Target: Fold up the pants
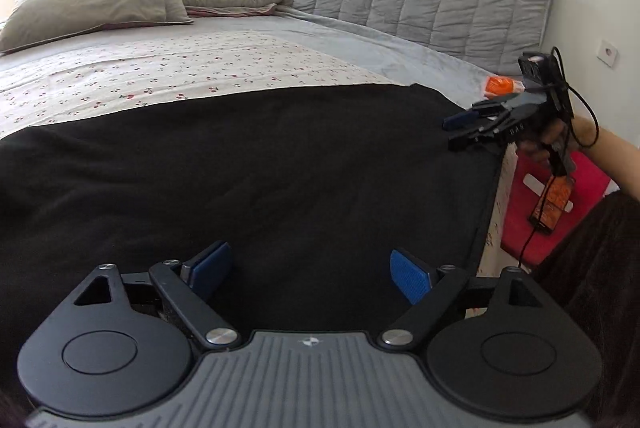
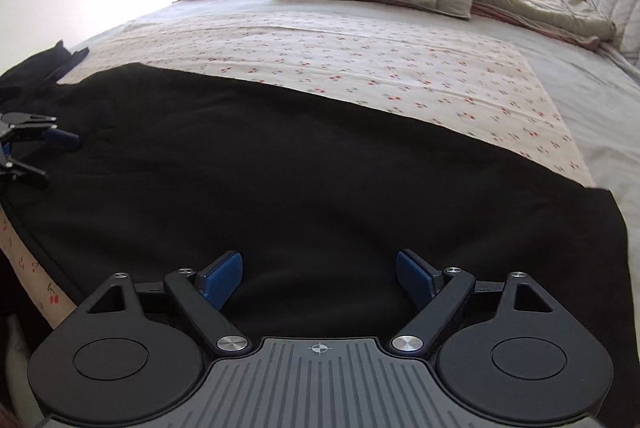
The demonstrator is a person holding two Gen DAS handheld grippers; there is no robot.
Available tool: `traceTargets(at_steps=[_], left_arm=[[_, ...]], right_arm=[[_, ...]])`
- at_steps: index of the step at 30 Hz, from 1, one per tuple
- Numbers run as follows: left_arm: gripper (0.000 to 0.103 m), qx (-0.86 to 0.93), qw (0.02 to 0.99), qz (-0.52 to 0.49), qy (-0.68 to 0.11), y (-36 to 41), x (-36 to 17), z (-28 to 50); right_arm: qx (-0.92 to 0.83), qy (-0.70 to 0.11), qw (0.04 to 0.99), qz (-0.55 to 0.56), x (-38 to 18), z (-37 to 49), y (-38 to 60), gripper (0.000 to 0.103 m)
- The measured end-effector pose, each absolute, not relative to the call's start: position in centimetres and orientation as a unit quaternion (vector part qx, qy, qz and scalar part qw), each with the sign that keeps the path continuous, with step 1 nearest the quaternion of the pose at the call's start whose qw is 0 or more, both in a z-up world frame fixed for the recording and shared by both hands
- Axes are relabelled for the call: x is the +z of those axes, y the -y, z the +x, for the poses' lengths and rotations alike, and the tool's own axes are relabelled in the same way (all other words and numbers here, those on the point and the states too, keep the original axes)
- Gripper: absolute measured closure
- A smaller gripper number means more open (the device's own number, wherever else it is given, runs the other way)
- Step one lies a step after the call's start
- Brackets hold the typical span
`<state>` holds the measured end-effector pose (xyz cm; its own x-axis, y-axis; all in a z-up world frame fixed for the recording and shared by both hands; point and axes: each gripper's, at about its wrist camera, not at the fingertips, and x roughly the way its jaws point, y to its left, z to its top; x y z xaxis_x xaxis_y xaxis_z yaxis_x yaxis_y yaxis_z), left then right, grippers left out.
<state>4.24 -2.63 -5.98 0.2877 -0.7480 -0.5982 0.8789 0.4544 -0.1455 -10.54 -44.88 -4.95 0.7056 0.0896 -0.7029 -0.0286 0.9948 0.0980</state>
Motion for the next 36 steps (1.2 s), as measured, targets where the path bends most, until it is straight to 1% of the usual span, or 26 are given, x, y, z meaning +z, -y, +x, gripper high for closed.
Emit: traceTargets(at_steps=[2, 5, 8, 12, 18, 20, 24, 29, 31, 35, 36], left_arm=[[0.008, -0.527, 0.781, 0.132, -0.307, 2.3, -5.9, 3.5], [0.002, -0.55, 0.755, 0.141, -0.327, 2.0, -5.4, 3.7], [0.002, -0.551, 0.751, 0.154, -0.33, 1.6, -5.1, 3.2], [0.001, -0.521, 0.772, 0.085, -0.354, 1.5, -4.9, 4.5], [0.001, -0.476, 0.803, 0.008, -0.357, 1.4, -4.0, 6.1], [0.002, -0.474, 0.807, -0.001, -0.353, 1.5, -3.6, 6.2], [0.002, -0.467, 0.814, -0.01, -0.347, 1.8, -3.3, 6.5], [0.002, -0.47, 0.812, -0.005, -0.347, 2.1, -3.0, 6.5], [0.002, -0.471, 0.812, -0.002, -0.344, 2.4, -3.0, 6.4], [0.002, -0.471, 0.812, 0.002, -0.345, 2.7, -3.1, 6.4], [0.002, -0.471, 0.812, 0.003, -0.346, 2.8, -3.2, 6.4]], right_arm=[[-0.007, -0.388, 0.92, 0.048, -5.0, -12.0, 47.6, 0.018], [-0.068, -0.392, 0.916, 0.061, -5.0, -13.6, 50.7, 0.018], [-0.126, -0.393, 0.908, 0.069, -4.5, -14.2, 52.6, 0.019], [-0.197, -0.387, 0.896, 0.093, -3.3, -14.8, 54.1, 0.02], [-0.254, -0.371, 0.86, 0.24, -1.5, -17.9, 56.7, 0.021], [-0.246, -0.359, 0.854, 0.285, -1.0, -19.3, 56.8, 0.026], [-0.247, -0.374, 0.838, 0.311, -1.1, -20.7, 56.0, 0.035], [-0.253, -0.412, 0.819, 0.309, -2.4, -20.9, 55.0, 0.039], [-0.255, -0.42, 0.812, 0.314, -3.1, -20.6, 55.0, 0.045], [-0.266, -0.412, 0.808, 0.327, -3.6, -20.1, 55.2, 0.05], [-0.27, -0.411, 0.808, 0.323, -3.5, -20.0, 55.2, 0.055]])
